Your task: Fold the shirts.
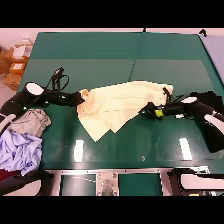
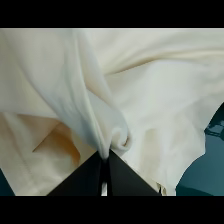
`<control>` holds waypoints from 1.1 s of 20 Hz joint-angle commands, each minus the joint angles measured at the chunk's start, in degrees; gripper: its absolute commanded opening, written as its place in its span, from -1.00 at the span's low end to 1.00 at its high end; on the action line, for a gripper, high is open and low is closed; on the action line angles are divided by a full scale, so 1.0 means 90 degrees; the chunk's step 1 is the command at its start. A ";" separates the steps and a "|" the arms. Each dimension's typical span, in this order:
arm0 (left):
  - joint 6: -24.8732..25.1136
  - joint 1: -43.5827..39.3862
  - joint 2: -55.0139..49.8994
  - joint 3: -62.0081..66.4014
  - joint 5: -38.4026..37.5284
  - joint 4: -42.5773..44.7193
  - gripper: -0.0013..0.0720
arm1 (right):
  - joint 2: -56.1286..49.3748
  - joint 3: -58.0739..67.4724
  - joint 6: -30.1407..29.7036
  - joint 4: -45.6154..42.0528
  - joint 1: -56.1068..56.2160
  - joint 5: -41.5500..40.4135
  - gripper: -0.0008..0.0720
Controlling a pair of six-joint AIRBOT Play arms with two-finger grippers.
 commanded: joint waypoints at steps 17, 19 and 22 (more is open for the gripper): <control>0.0376 0.0005 0.1712 0.5425 -0.0301 0.1370 -0.89 | 0.3162 0.6562 0.0168 -0.0068 -0.1902 0.0959 -0.94; 0.0369 0.0005 0.1804 0.6759 -0.0532 0.1392 -0.89 | 0.3536 0.7584 0.0253 -0.0083 -0.2409 0.0748 -0.93; 0.0134 0.0005 0.1923 0.8063 -0.0967 0.1416 -0.89 | 0.4039 0.8184 0.0333 -0.0260 -0.2985 0.0148 -0.93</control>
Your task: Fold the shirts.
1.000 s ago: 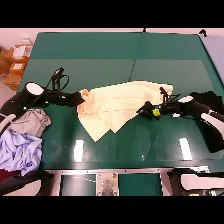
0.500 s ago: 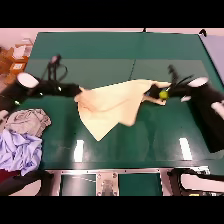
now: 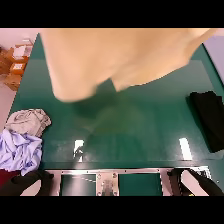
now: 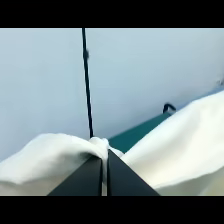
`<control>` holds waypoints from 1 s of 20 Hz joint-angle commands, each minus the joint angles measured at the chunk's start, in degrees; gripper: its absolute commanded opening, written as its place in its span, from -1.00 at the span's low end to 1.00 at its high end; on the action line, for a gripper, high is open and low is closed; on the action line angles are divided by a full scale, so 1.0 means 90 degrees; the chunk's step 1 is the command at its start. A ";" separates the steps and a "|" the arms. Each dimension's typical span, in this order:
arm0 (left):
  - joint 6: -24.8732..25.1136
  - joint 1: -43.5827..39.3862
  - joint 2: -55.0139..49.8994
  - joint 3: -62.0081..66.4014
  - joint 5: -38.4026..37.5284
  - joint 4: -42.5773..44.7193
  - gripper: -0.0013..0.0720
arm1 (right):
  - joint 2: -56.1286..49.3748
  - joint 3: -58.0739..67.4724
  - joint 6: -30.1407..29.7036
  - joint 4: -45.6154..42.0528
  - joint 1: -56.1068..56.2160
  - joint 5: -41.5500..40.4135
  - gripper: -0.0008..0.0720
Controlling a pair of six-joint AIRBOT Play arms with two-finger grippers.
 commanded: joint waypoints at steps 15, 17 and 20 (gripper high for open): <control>-0.1205 -0.0049 -0.1610 -0.1868 -0.0913 0.0061 -0.89 | -0.1093 -0.1530 0.0243 -0.0238 -0.0423 0.0056 -0.93; -0.1124 -0.0289 -0.2783 -0.2127 -0.0639 -0.0078 -0.89 | -0.1724 -0.2397 0.0104 -0.0243 -0.0226 -0.0085 -0.93; -0.0818 -0.0782 -0.4466 -0.2135 0.0316 -0.0333 -0.89 | -0.2909 -0.3230 0.0027 -0.0240 0.0041 -0.0481 -0.93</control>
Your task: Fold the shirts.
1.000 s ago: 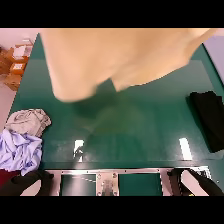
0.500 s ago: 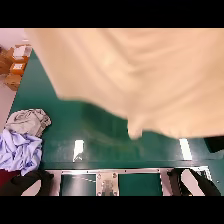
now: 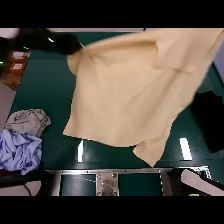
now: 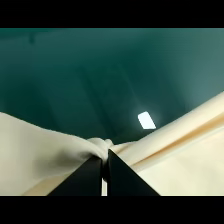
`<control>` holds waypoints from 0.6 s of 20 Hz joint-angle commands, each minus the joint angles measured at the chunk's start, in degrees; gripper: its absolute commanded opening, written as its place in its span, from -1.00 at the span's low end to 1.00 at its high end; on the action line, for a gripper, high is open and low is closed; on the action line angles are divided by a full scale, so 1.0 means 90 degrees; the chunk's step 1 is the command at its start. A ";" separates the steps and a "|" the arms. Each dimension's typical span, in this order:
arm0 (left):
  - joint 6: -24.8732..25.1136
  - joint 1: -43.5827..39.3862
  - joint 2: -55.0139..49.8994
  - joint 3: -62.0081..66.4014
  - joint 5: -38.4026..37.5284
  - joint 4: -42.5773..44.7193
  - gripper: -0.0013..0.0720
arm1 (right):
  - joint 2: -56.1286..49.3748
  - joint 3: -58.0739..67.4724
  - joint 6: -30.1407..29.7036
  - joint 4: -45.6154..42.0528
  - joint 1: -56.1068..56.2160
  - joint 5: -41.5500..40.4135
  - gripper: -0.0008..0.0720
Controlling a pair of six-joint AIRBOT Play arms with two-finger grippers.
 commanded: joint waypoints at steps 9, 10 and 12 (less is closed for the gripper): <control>-0.0036 0.0583 -0.2227 0.0661 0.0653 -0.0901 0.84 | -0.3116 -0.0775 -0.0126 0.0051 0.0294 -0.0002 -0.15; -0.0036 0.0928 -0.2227 0.1037 -0.0090 -0.0860 0.84 | -0.3113 -0.0627 -0.0129 0.0051 0.0136 0.0359 -0.15; -0.0155 0.1632 -0.2217 0.1676 -0.1591 -0.0823 0.84 | -0.3041 -0.0440 -0.0228 0.0053 -0.0287 0.1175 -0.21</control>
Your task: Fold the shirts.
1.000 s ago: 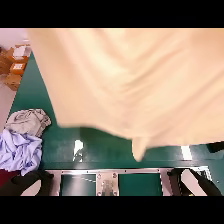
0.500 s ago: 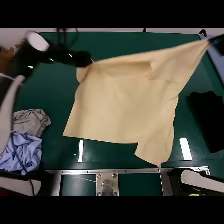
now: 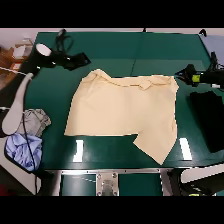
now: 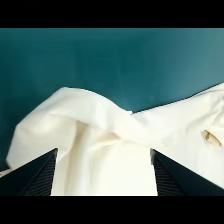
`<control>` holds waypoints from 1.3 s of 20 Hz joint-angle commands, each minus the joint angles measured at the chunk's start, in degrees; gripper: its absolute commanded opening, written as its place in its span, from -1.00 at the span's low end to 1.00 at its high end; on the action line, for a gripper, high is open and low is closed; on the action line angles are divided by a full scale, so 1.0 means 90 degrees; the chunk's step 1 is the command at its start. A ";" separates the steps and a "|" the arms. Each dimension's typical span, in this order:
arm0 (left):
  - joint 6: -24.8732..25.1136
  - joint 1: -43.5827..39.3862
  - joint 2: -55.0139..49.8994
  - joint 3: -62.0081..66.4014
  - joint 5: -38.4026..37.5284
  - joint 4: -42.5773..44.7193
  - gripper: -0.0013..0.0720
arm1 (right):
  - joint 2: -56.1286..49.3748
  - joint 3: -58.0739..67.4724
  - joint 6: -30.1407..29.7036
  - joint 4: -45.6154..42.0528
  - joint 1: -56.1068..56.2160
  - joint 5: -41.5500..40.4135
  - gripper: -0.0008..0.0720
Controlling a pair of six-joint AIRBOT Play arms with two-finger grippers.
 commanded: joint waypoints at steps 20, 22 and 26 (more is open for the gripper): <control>0.0022 0.1445 0.2890 -0.7482 -0.1042 0.0408 0.82 | 0.2803 -0.3891 -0.0401 -0.0695 -0.2176 0.0675 -0.27; 0.0151 0.1151 0.2892 -0.7485 -0.0670 0.0053 0.20 | 0.2803 -0.3891 -0.0401 -0.0707 -0.2064 0.0680 -0.26; 0.0347 0.1192 0.2907 -0.7295 -0.0707 -0.0165 -0.89 | 0.2803 -0.3891 -0.0226 -0.0962 -0.2215 0.0848 -0.26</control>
